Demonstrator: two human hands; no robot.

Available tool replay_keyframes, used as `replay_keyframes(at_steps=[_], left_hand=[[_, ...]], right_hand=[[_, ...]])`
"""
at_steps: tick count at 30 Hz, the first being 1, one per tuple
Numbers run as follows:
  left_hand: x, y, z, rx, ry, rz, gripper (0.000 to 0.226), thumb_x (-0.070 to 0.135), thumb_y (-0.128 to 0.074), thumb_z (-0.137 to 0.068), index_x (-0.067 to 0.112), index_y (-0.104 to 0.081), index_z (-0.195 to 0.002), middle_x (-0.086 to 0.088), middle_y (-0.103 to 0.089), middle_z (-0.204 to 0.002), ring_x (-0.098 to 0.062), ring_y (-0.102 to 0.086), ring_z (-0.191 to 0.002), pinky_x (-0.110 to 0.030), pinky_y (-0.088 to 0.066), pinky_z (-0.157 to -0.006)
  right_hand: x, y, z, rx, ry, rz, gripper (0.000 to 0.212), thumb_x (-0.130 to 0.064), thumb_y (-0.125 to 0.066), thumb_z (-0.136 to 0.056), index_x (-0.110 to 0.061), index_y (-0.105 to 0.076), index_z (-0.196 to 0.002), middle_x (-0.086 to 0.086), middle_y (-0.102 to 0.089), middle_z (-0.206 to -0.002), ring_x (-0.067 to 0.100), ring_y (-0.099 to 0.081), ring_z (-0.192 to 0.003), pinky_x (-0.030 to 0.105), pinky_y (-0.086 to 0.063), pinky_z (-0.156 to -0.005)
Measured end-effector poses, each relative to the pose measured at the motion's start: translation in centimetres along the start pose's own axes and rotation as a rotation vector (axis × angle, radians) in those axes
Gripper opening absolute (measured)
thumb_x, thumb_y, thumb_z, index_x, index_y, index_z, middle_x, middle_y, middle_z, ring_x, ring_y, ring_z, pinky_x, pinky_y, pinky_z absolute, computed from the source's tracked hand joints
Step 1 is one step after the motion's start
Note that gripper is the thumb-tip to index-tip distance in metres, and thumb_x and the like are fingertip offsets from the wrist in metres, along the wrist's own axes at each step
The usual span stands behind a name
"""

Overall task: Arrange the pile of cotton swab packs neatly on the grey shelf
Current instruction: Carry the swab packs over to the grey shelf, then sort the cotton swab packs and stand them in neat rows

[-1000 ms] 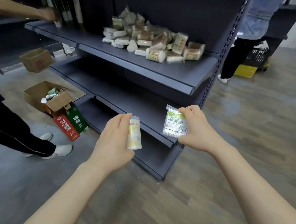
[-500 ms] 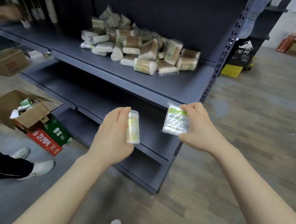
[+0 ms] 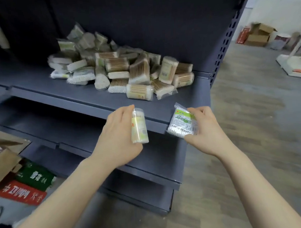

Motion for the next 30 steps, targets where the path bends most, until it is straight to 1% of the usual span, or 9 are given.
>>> replay_keyframes(at_steps=[2, 5, 8, 12, 16, 25, 27, 28, 30], left_hand=[[-0.9, 0.5, -1.2, -0.021, -0.024, -0.008, 0.093, 0.023, -0.068, -0.071, 0.017, -0.014, -0.146, 0.004, -0.023, -0.144, -0.017, -0.016, -0.132, -0.023, -0.018, -0.104], [-2.0, 1.0, -2.7, -0.063, -0.035, -0.013, 0.097, 0.029, -0.069, -0.070, 0.017, -0.011, -0.147, 0.002, -0.023, -0.143, -0.019, -0.016, -0.132, -0.025, -0.019, -0.105], [-2.7, 1.3, -3.9, -0.072, -0.039, 0.004, 0.098, 0.034, -0.069, -0.069, 0.018, -0.011, -0.146, 0.002, -0.024, -0.142, -0.020, -0.018, -0.131, -0.029, -0.024, -0.102], [-3.4, 1.1, -5.2, -0.098, -0.037, 0.035, 0.099, 0.039, -0.068, -0.070, 0.019, -0.008, -0.147, 0.002, -0.024, -0.142, -0.020, -0.018, -0.130, -0.029, -0.024, -0.101], [-3.6, 0.6, -6.2, -0.091, -0.052, 0.051, 0.101, 0.043, -0.068, -0.071, 0.017, -0.007, -0.148, 0.000, -0.026, -0.142, -0.020, -0.019, -0.130, -0.028, -0.023, -0.102], [-2.7, -0.3, -7.1, -0.068, -0.117, 0.071, 0.091, 0.050, -0.063, -0.069, 0.017, -0.024, -0.144, 0.002, -0.028, -0.140, -0.020, -0.025, -0.125, -0.027, -0.026, -0.099], [-2.3, -0.5, -7.1, -0.075, -0.145, 0.065, 0.093, 0.061, -0.053, -0.063, 0.019, -0.028, -0.142, 0.004, -0.030, -0.140, -0.020, -0.026, -0.125, -0.027, -0.026, -0.099], [-2.1, -0.5, -7.1, -0.065, -0.159, 0.050, 0.098, 0.067, -0.042, -0.058, 0.018, -0.030, -0.142, 0.004, -0.030, -0.140, -0.019, -0.026, -0.125, -0.027, -0.026, -0.100], [-1.8, -0.7, -7.2, -0.049, -0.164, 0.012, 0.103, 0.070, -0.026, -0.053, 0.018, -0.032, -0.141, 0.004, -0.029, -0.142, -0.019, -0.025, -0.126, -0.028, -0.025, -0.102]], right_hand=[[-0.5, -0.4, -0.8, 0.021, -0.028, 0.008, 0.073, -0.010, -0.064, -0.071, -0.011, -0.034, -0.138, 0.002, -0.032, -0.121, 0.019, -0.030, -0.126, 0.015, -0.021, -0.099], [-1.1, -1.0, -1.8, 0.042, -0.064, 0.008, 0.074, -0.011, -0.064, -0.072, -0.011, -0.033, -0.139, 0.004, -0.032, -0.125, 0.020, -0.030, -0.126, 0.014, -0.021, -0.097], [-1.6, -1.4, -2.7, 0.074, -0.095, 0.011, 0.074, -0.011, -0.064, -0.073, -0.011, -0.032, -0.140, 0.006, -0.032, -0.129, 0.022, -0.031, -0.127, 0.013, -0.020, -0.096], [-1.7, -1.7, -3.6, 0.101, -0.141, 0.030, 0.075, -0.012, -0.063, -0.075, -0.009, -0.029, -0.142, 0.008, -0.032, -0.132, 0.023, -0.030, -0.129, 0.012, -0.018, -0.095], [-1.3, -1.4, -4.1, 0.119, -0.197, 0.044, 0.074, -0.013, -0.062, -0.077, -0.008, -0.028, -0.142, 0.010, -0.032, -0.134, 0.025, -0.028, -0.130, 0.019, -0.020, -0.102], [-0.3, -1.1, -4.3, 0.099, -0.269, 0.071, 0.072, -0.014, -0.060, -0.079, -0.007, -0.027, -0.143, 0.010, -0.031, -0.137, 0.026, -0.025, -0.131, 0.021, -0.019, -0.104], [-0.2, -1.0, -4.3, 0.094, -0.271, 0.081, 0.070, -0.015, -0.059, -0.079, -0.008, -0.028, -0.142, 0.010, -0.031, -0.137, 0.026, -0.025, -0.131, 0.022, -0.020, -0.104], [-0.2, -1.0, -4.2, 0.091, -0.271, 0.085, 0.069, -0.015, -0.058, -0.080, -0.009, -0.028, -0.142, 0.009, -0.031, -0.137, 0.026, -0.025, -0.131, 0.023, -0.021, -0.104], [-0.1, -1.0, -4.2, 0.084, -0.271, 0.086, 0.067, -0.015, -0.057, -0.080, -0.010, -0.030, -0.142, 0.008, -0.031, -0.138, 0.024, -0.024, -0.131, 0.022, -0.022, -0.102]])
Point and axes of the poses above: each hand's wrist, its own z-axis away from the middle knuckle, its own y-axis out of the back of the hand, x = y × z, the point moved 5 cm from there along -z, towards the middle knuckle
